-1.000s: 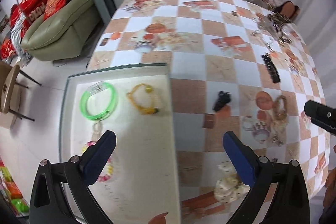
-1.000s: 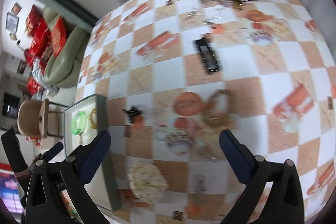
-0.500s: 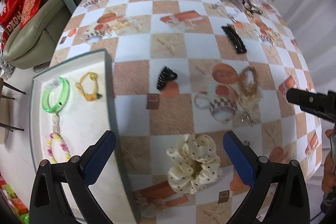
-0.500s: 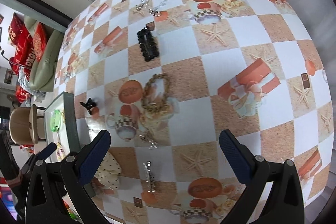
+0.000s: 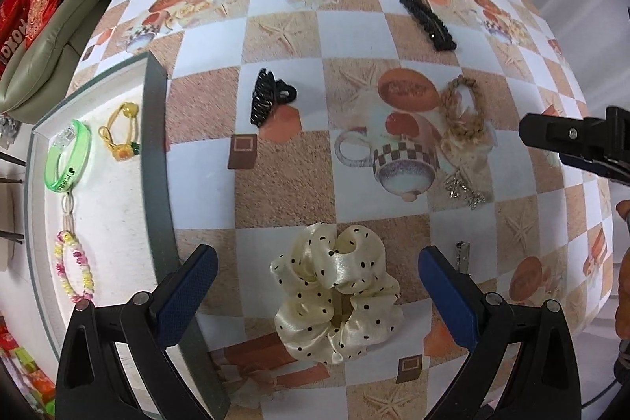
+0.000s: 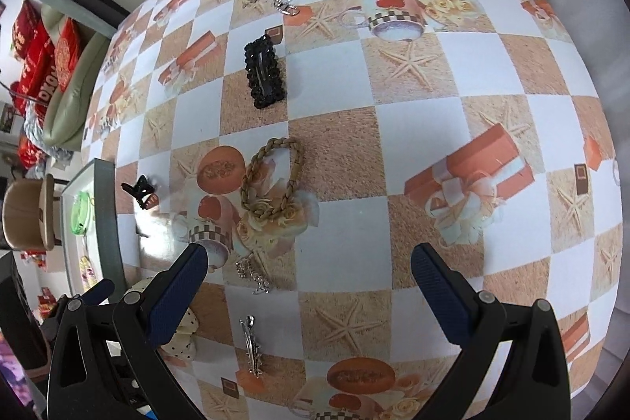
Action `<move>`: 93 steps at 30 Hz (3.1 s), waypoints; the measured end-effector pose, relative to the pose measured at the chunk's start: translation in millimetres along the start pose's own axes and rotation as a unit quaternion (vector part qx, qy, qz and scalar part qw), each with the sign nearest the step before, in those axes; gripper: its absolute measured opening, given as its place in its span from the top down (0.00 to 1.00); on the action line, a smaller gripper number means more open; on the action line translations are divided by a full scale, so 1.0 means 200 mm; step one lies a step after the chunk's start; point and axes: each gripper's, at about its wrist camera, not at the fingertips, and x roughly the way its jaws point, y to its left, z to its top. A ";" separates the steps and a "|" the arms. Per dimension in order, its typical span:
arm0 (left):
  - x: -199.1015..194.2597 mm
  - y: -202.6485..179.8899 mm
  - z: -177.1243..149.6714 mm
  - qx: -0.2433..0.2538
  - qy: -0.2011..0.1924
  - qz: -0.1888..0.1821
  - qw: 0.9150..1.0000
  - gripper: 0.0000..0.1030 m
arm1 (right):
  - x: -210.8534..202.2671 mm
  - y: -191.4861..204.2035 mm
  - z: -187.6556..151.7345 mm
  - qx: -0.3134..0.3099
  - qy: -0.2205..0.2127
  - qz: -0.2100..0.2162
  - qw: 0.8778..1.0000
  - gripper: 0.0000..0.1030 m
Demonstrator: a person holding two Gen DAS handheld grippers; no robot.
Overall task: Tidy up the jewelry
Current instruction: 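Move both open tools back over the table toward the remaining items, then grasp the braided brown cord bracelet with the right tool while the left tool grasps the cream polka-dot scrunchie, then carry the braided bracelet and scrunchie into the white tray and open both tools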
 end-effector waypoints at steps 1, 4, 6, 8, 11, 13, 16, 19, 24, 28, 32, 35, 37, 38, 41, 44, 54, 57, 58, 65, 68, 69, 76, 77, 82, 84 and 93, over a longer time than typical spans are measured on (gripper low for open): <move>0.02 0.00 0.00 -0.001 0.000 0.002 1.000 0.00 | 0.01 0.01 0.01 -0.004 0.002 -0.002 1.000 0.00; 0.06 0.00 -0.01 -0.004 0.007 0.003 1.000 0.00 | 0.05 0.04 0.02 -0.016 0.004 -0.005 1.000 0.00; 0.08 0.00 -0.01 -0.007 0.010 0.004 1.000 0.00 | 0.08 0.07 0.03 -0.024 0.006 -0.009 1.000 0.00; 0.10 0.00 -0.02 -0.009 0.013 0.006 1.000 0.00 | 0.10 0.10 0.05 -0.031 0.006 -0.013 0.999 0.00; 0.13 0.00 -0.03 -0.012 0.016 0.008 1.000 0.00 | 0.15 0.14 0.08 -0.042 0.007 -0.023 0.999 0.00; 0.15 0.01 -0.05 -0.012 0.019 0.012 1.000 0.00 | 0.18 0.17 0.10 -0.049 0.008 -0.030 0.998 0.00; 0.18 0.02 -0.06 -0.012 0.024 0.011 1.000 0.00 | 0.23 0.21 0.11 -0.059 0.010 -0.043 0.997 0.00; 0.20 0.02 -0.06 -0.010 0.027 0.012 1.000 0.00 | 0.27 0.25 0.13 -0.065 0.010 -0.055 0.996 0.00; 0.21 0.03 -0.07 -0.005 0.023 0.012 1.000 0.00 | 0.33 0.32 0.13 -0.083 0.002 -0.092 0.992 0.00; 0.18 -0.01 -0.07 0.006 0.014 0.008 1.000 0.16 | 0.34 0.36 0.13 -0.091 -0.006 -0.121 0.989 0.07; 0.14 -0.04 -0.07 0.017 0.008 0.002 1.000 0.43 | 0.32 0.39 0.11 -0.105 -0.020 -0.129 0.986 0.30; 0.12 -0.04 -0.08 0.017 0.006 -0.006 1.000 0.64 | 0.30 0.41 0.12 -0.112 -0.024 -0.129 0.985 0.53; 0.10 -0.04 -0.08 0.015 0.006 -0.015 1.000 0.69 | 0.30 0.42 0.12 -0.113 -0.024 -0.128 0.985 0.64; 0.09 -0.03 -0.08 0.013 0.005 -0.022 1.000 0.74 | 0.29 0.43 0.12 -0.113 -0.025 -0.128 0.985 0.72; 0.06 -0.01 -0.08 0.002 0.001 -0.042 0.999 0.74 | 0.29 0.43 0.13 -0.108 -0.026 -0.123 0.986 0.88; 0.00 0.03 -0.03 -0.007 -0.009 -0.061 0.998 0.74 | 0.26 0.38 0.13 -0.090 -0.027 -0.097 0.991 0.90; -0.19 0.11 0.02 -0.026 -0.048 -0.091 0.994 0.74 | 0.08 0.22 0.10 -0.029 -0.029 -0.015 0.999 0.96; -0.28 0.17 -0.02 -0.035 -0.059 -0.097 0.993 0.74 | 0.04 0.22 0.06 -0.027 -0.031 -0.009 0.999 0.96; -0.29 0.19 -0.02 -0.037 -0.062 -0.097 0.993 0.74 | 0.02 0.23 0.05 -0.029 -0.032 -0.010 0.999 0.96; -0.32 0.26 0.00 -0.048 -0.071 -0.091 0.992 0.74 | 0.11 0.23 0.08 -0.027 -0.017 -0.038 0.999 0.76; -0.31 0.27 -0.01 -0.050 -0.071 -0.089 0.992 0.74 | 0.15 0.22 0.11 -0.016 -0.023 -0.039 0.999 0.32; -0.31 0.27 -0.01 -0.051 -0.071 -0.089 0.992 0.74 | 0.17 0.24 0.12 -0.020 -0.025 -0.042 0.999 0.32; -0.30 0.27 -0.02 -0.051 -0.069 -0.089 0.992 0.74 | 0.31 0.43 0.13 -0.083 -0.023 -0.130 0.988 0.70; -0.31 0.27 -0.02 -0.051 -0.070 -0.089 0.992 0.74 | 0.31 0.45 0.13 -0.093 -0.022 -0.136 0.986 0.90; -0.32 0.29 -0.02 -0.057 -0.076 -0.090 0.991 0.74 | 0.23 0.39 0.11 -0.064 -0.036 -0.080 0.994 0.90; -0.33 0.30 -0.02 -0.060 -0.079 -0.090 0.991 0.74 | 0.18 0.36 0.10 -0.060 -0.042 -0.057 0.996 0.90; -0.39 0.39 -0.04 -0.075 -0.090 -0.085 0.989 0.74 | -0.05 0.36 0.07 -0.052 -0.054 0.000 0.997 0.90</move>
